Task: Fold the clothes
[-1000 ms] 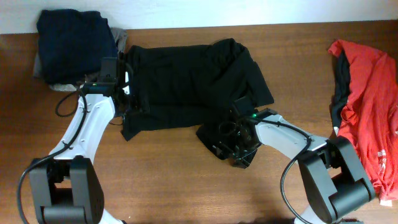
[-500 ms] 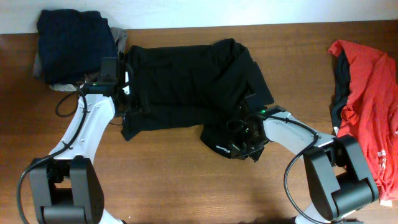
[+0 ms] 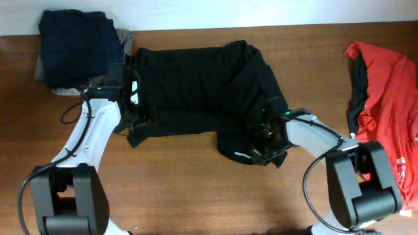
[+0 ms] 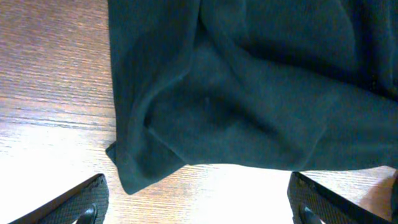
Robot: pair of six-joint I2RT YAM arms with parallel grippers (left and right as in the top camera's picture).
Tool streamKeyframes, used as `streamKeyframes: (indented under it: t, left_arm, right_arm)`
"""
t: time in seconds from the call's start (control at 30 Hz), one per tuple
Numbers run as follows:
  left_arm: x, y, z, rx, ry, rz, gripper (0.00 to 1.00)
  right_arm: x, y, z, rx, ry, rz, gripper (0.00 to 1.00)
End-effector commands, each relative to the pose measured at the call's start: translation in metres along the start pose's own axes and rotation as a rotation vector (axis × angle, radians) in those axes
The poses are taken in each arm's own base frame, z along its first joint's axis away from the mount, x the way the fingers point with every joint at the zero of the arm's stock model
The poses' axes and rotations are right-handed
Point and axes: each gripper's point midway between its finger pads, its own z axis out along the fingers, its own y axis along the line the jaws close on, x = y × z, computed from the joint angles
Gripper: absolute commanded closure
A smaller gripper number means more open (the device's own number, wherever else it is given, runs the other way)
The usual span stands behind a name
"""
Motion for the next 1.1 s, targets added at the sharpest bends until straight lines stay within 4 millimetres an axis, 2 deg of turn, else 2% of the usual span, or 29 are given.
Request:
streamKeyframes:
  t: [0.0, 0.17, 0.33, 0.53, 0.63, 0.83, 1.07]
  left_arm:
    - [0.004, -0.003, -0.001, 0.024, 0.01, -0.011, 0.08]
    - [0.014, -0.001, 0.004, 0.018, 0.041, -0.014, 0.08]
    - [0.04, 0.003, 0.015, 0.005, 0.118, -0.032, 0.08]
    - [0.061, 0.009, 0.028, -0.008, 0.168, -0.037, 0.08]
    - [0.07, 0.009, 0.032, 0.0, 0.192, -0.038, 0.08]
    - [0.083, -0.005, 0.035, 0.086, 0.24, -0.048, 0.08]
    - [0.09, -0.004, 0.04, 0.082, 0.266, -0.051, 0.1]
  right_arm:
    - [-0.026, -0.02, -0.01, 0.015, -0.045, 0.061, 0.96]
    - [-0.05, -0.035, -0.026, -0.027, -0.073, 0.092, 0.96]
    - [-0.069, -0.046, -0.038, -0.061, -0.101, 0.13, 0.96]
    - [-0.089, -0.051, -0.054, -0.099, -0.138, 0.158, 0.96]
    - [-0.091, -0.048, -0.056, -0.103, -0.147, 0.134, 0.96]
    - [-0.089, -0.047, -0.055, -0.099, -0.143, 0.128, 0.96]
    - [-0.087, -0.048, -0.055, -0.094, -0.136, 0.131, 0.96]
